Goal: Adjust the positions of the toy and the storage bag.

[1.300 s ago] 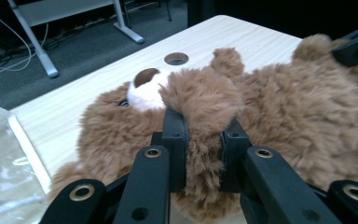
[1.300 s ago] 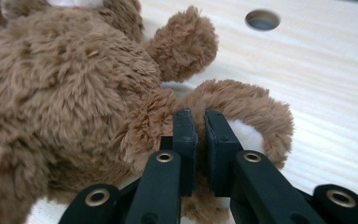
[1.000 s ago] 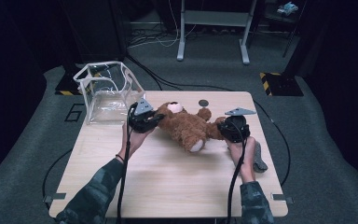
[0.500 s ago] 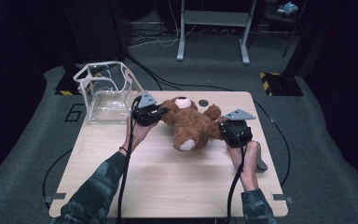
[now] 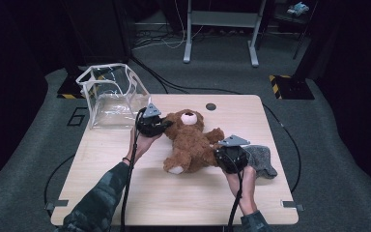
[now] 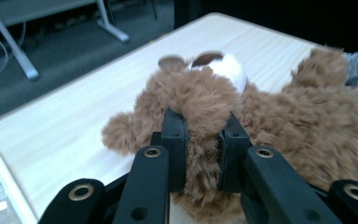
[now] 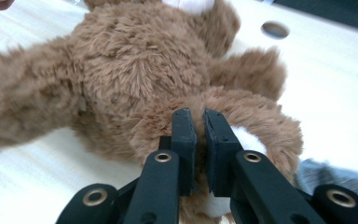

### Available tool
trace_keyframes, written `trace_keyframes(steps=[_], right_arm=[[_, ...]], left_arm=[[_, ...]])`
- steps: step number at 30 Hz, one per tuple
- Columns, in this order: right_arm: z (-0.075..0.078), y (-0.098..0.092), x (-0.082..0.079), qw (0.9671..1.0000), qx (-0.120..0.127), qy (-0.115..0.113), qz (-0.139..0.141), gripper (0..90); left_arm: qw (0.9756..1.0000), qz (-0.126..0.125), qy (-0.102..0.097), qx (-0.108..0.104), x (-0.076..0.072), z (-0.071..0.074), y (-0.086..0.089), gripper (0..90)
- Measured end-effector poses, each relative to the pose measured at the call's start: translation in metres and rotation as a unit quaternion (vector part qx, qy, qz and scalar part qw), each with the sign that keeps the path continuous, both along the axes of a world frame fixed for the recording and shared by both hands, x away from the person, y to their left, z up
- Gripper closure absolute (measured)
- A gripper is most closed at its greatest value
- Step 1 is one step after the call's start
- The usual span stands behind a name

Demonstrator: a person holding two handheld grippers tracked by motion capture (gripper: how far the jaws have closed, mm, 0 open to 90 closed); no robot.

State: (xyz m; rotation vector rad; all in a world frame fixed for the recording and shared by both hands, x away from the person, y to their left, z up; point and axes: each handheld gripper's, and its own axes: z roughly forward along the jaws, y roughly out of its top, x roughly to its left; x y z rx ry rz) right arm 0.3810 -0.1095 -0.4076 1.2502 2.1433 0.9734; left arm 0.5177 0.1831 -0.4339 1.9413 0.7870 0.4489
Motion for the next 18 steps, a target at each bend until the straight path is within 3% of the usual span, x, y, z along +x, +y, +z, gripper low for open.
trace_keyframes(steps=[2, 6, 9, 10, 12, 13, 14, 15, 17, 18], right_arm=[[-0.011, 0.000, -0.001, 0.9998, 0.011, 0.018, 0.006, 82.9], [-0.017, 0.001, -0.003, 0.9990, 0.030, 0.030, 0.013, 79.8], [-0.018, -0.001, -0.002, 0.9987, 0.033, 0.030, 0.026, 76.1], [-0.016, -0.003, -0.002, 0.9981, 0.044, 0.034, 0.028, 70.9], [-0.014, -0.004, -0.003, 0.9976, 0.053, 0.032, 0.032, 69.1], [-0.011, -0.006, -0.003, 0.9966, 0.067, 0.032, 0.034, 63.7], [-0.006, -0.011, -0.004, 0.9950, 0.086, 0.031, 0.039, 58.7], [-0.006, -0.011, -0.004, 0.9950, 0.086, 0.031, 0.039, 58.7], [-0.002, -0.017, -0.003, 0.9950, 0.090, 0.026, 0.032, 49.3], [-0.002, -0.017, -0.003, 0.9950, 0.090, 0.026, 0.032, 49.3]], left_arm=[[1.0000, 0.005, 0.005, 0.000, -0.001, -0.006, 0.002, 75.7], [0.9993, 0.019, 0.030, -0.014, -0.003, -0.016, 0.011, 73.6], [0.9990, 0.022, 0.036, -0.014, -0.004, -0.018, 0.013, 71.7], [0.9987, 0.024, 0.043, -0.016, -0.005, -0.018, 0.016, 68.6], [0.9984, 0.029, 0.046, -0.014, -0.005, -0.018, 0.017, 61.1], [0.9981, 0.035, 0.048, -0.015, -0.005, -0.017, 0.019, 61.1], [0.9980, 0.036, 0.051, -0.014, -0.006, -0.016, 0.021, 53.2], [0.9976, 0.044, 0.052, -0.014, -0.006, -0.016, 0.022, 53.2], [0.9966, 0.057, 0.057, -0.015, -0.007, -0.013, 0.025, 38.3], [0.9966, 0.057, 0.057, -0.015, -0.007, -0.013, 0.025, 34.5]])
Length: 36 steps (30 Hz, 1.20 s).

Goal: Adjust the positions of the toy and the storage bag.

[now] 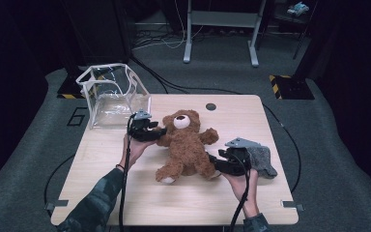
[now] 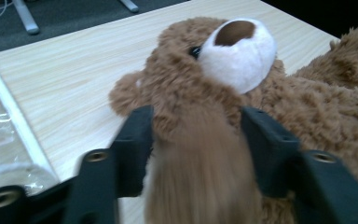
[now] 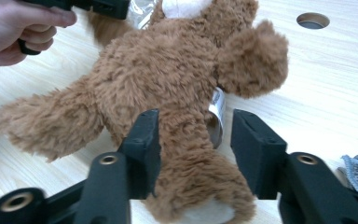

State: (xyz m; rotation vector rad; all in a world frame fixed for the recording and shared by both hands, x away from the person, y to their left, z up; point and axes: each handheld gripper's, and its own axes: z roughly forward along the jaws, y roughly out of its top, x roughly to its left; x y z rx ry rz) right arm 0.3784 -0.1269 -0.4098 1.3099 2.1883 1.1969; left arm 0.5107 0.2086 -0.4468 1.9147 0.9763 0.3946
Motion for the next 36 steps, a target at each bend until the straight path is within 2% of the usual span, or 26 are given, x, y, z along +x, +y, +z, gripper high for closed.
trace_keyframes(steps=[1, 3, 4, 6, 7, 10, 11, 16, 19, 22, 23, 25, 26, 27, 28, 30, 33, 36], right_arm=[[0.000, -0.001, 0.000, 1.0000, -0.002, -0.001, -0.005, 44.9], [-0.001, -0.004, 0.001, 0.9999, 0.001, -0.002, -0.014, 37.4], [-0.004, -0.007, 0.002, 0.9997, -0.002, 0.000, -0.026, 31.3], [-0.006, -0.008, 0.002, 0.9996, -0.003, 0.000, -0.029, 29.4], [-0.008, -0.011, 0.003, 0.9994, 0.000, 0.002, -0.034, 26.8], [-0.018, -0.017, 0.004, 0.9987, 0.000, 0.010, -0.050, 22.4], [-0.018, -0.017, 0.004, 0.9987, 0.000, 0.010, -0.050, 22.4], [-0.027, -0.021, 0.003, 0.9983, 0.003, 0.015, -0.056, 22.0], [-0.029, -0.021, 0.004, 0.9983, 0.002, 0.018, -0.055, 22.0], [-0.031, -0.021, 0.008, 0.9981, 0.003, 0.023, -0.058, 21.5], [-0.031, -0.021, 0.008, 0.9981, 0.003, 0.023, -0.058, 21.5], [-0.033, -0.020, 0.009, 0.9979, 0.002, 0.025, -0.060, 21.3], [-0.035, -0.020, 0.010, 0.9974, 0.000, 0.030, -0.065, 21.1], [-0.035, -0.020, 0.010, 0.9974, 0.000, 0.030, -0.065, 21.1], [-0.039, -0.020, 0.012, 0.9974, 0.003, 0.032, -0.064, 21.3], [-0.040, -0.020, 0.012, 0.9973, 0.005, 0.032, -0.066, 21.5], [-0.047, -0.018, 0.014, 0.9971, 0.009, 0.044, -0.062, 21.9], [-0.052, -0.023, 0.013, 0.9963, 0.016, 0.045, -0.071, 22.0]], left_arm=[[1.0000, 0.001, 0.001, 0.000, 0.000, 0.002, 0.002, 34.5], [0.9999, 0.011, 0.008, -0.004, -0.001, 0.008, 0.002, 27.3], [0.9998, 0.015, 0.009, 0.002, -0.002, 0.014, 0.000, 22.6], [0.9997, 0.020, 0.012, -0.003, -0.003, 0.019, -0.002, 20.8], [0.9998, 0.018, 0.011, -0.003, -0.003, 0.023, -0.003, 17.1], [0.9997, 0.019, 0.009, 0.007, -0.005, 0.039, -0.015, 14.2], [0.9997, 0.019, 0.009, 0.007, -0.005, 0.039, -0.015, 12.5], [0.9997, 0.011, 0.002, 0.022, -0.006, 0.058, -0.040, 10.3], [0.9995, 0.008, 0.001, 0.031, -0.006, 0.063, -0.047, 10.6], [0.9990, 0.005, 0.003, 0.043, -0.007, 0.069, -0.066, 11.1], [0.9990, 0.005, 0.003, 0.043, -0.007, 0.069, -0.066, 11.0], [0.9982, -0.005, 0.009, 0.059, -0.007, 0.071, -0.077, 11.0], [0.9982, -0.003, 0.015, 0.058, -0.007, 0.071, -0.086, 10.7], [0.9982, -0.003, 0.015, 0.058, -0.007, 0.071, -0.086, 10.4], [0.9975, -0.006, 0.019, 0.068, -0.006, 0.070, -0.096, 10.3], [0.9974, -0.006, 0.022, 0.068, -0.006, 0.070, -0.101, 10.3], [0.9970, -0.009, 0.032, 0.069, -0.005, 0.067, -0.118, 10.5], [0.9960, -0.012, 0.052, 0.072, -0.005, 0.064, -0.132, 10.5]])
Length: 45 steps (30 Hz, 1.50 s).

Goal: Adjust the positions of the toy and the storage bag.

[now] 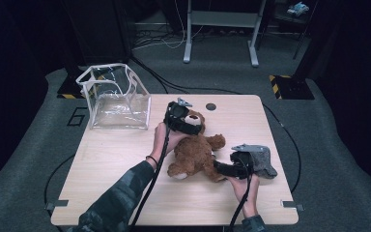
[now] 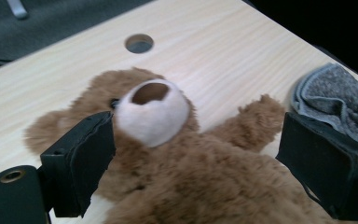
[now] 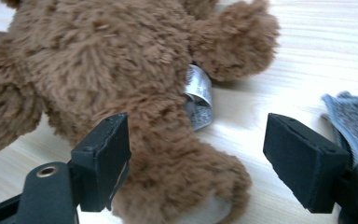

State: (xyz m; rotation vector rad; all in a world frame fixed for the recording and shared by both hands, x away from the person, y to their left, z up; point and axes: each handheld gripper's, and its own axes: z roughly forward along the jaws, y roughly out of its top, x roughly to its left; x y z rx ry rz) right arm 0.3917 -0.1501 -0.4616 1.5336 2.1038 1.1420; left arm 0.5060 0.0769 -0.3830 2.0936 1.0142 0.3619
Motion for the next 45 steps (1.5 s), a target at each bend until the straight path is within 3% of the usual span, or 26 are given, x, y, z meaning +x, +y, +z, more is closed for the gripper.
trace_keyframes(steps=[3, 8, 12, 18, 20, 25, 31, 33, 41, 45], right_arm=[[-0.002, -0.008, -0.005, 0.9997, 0.014, -0.006, -0.019, 22.1], [-0.006, -0.025, -0.016, 0.9984, 0.008, -0.020, -0.051, 20.9], [-0.015, -0.026, -0.021, 0.9981, -0.006, -0.018, -0.059, 20.5], [-0.024, -0.027, -0.026, 0.9981, -0.005, -0.015, -0.059, 20.4], [-0.028, -0.028, -0.027, 0.9981, -0.010, -0.014, -0.059, 20.1], [-0.038, -0.030, -0.030, 0.9977, -0.017, -0.013, -0.065, 19.1], [-0.048, -0.027, -0.032, 0.9971, -0.030, -0.011, -0.069, 18.3], [-0.052, -0.027, -0.032, 0.9970, -0.031, -0.008, -0.071, 18.2], [-0.060, -0.028, -0.031, 0.9968, -0.034, -0.002, -0.072, 17.8], [-0.063, -0.028, -0.032, 0.9967, -0.034, -0.004, -0.073, 17.8]], left_arm=[[0.9999, 0.001, 0.010, 0.008, 0.002, -0.004, -0.008, 10.5], [0.9991, 0.021, 0.031, 0.022, 0.010, -0.016, -0.018, 10.7], [0.9978, 0.043, 0.045, 0.021, 0.013, -0.026, -0.020, 9.4], [0.9959, 0.067, 0.054, 0.029, 0.015, -0.043, -0.017, 9.5], [0.9945, 0.080, 0.066, 0.017, 0.018, -0.050, -0.012, 9.5], [0.9931, 0.095, 0.068, 0.004, 0.020, -0.055, -0.004, 8.6], [0.9919, 0.117, 0.049, -0.011, 0.020, -0.056, 0.001, 6.3], [0.9920, 0.119, 0.044, -0.002, 0.021, -0.056, 0.000, 5.8], [0.9921, 0.120, 0.038, -0.009, 0.023, -0.065, -0.002, 1.2], [0.9924, 0.120, 0.030, -0.002, 0.024, -0.073, 0.000, 0.3]])
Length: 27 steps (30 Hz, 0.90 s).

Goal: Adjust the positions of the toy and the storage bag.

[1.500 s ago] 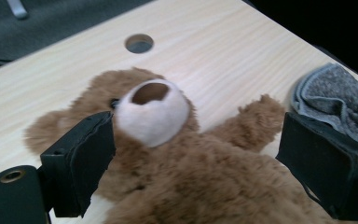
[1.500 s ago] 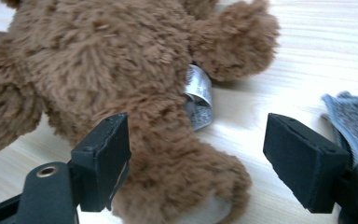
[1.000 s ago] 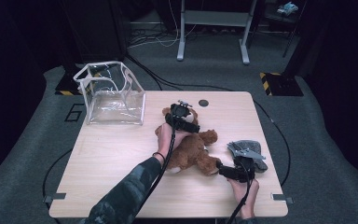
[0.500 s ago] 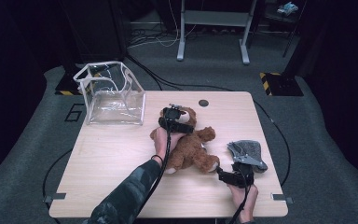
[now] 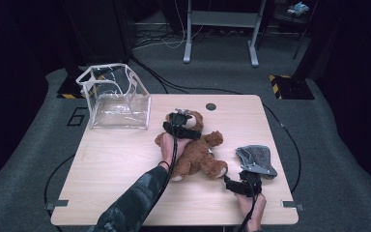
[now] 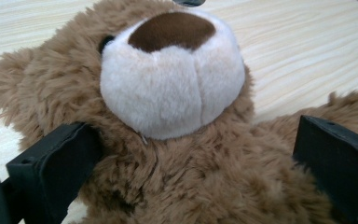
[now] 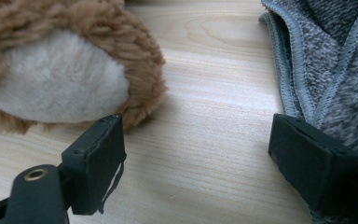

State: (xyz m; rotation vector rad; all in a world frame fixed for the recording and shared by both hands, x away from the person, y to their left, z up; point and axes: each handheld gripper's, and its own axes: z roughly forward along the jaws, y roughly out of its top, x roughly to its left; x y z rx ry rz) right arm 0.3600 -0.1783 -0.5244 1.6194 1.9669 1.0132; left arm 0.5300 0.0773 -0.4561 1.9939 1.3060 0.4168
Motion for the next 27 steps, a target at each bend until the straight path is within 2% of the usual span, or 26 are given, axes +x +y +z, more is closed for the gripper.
trace_keyframes(steps=[7, 16, 19, 20, 21, 22, 24, 25, 27], right_arm=[[-0.002, 0.004, -0.001, 0.9999, -0.006, -0.008, 0.003, 17.0], [-0.003, 0.006, -0.002, 0.9998, -0.014, -0.012, 0.004, 16.8], [-0.003, 0.006, -0.002, 0.9997, -0.019, -0.011, 0.003, 16.7], [-0.003, 0.007, -0.002, 0.9997, -0.020, -0.012, 0.005, 16.7], [-0.003, 0.007, -0.002, 0.9997, -0.020, -0.012, 0.005, 16.7], [-0.003, 0.007, -0.002, 0.9997, -0.019, -0.012, 0.005, 16.7], [-0.003, 0.007, -0.002, 0.9997, -0.019, -0.012, 0.005, 16.7], [-0.003, 0.006, -0.002, 0.9997, -0.019, -0.012, 0.004, 16.8], [-0.003, 0.006, -0.002, 0.9997, -0.019, -0.012, 0.004, 16.7]], left_arm=[[1.0000, 0.001, 0.003, 0.005, 0.000, -0.008, 0.004, 0.5], [0.9994, 0.007, 0.034, 0.001, 0.004, -0.020, 0.004, 2.9], [0.9995, 0.002, 0.033, 0.001, 0.003, -0.020, 0.005, 7.9], [0.9996, -0.004, 0.027, -0.002, 0.002, -0.022, 0.007, 17.6], [0.9996, -0.004, 0.027, -0.002, 0.002, -0.022, 0.007, 21.6], [0.9996, -0.003, 0.027, -0.011, 0.002, -0.023, 0.008, 21.6], [0.9995, -0.006, 0.025, -0.015, 0.001, -0.024, 0.009, 31.5], [0.9995, -0.016, 0.021, -0.016, 0.001, -0.024, 0.011, 41.1], [0.9995, -0.015, 0.016, -0.023, 0.000, -0.024, 0.011, 44.4]])
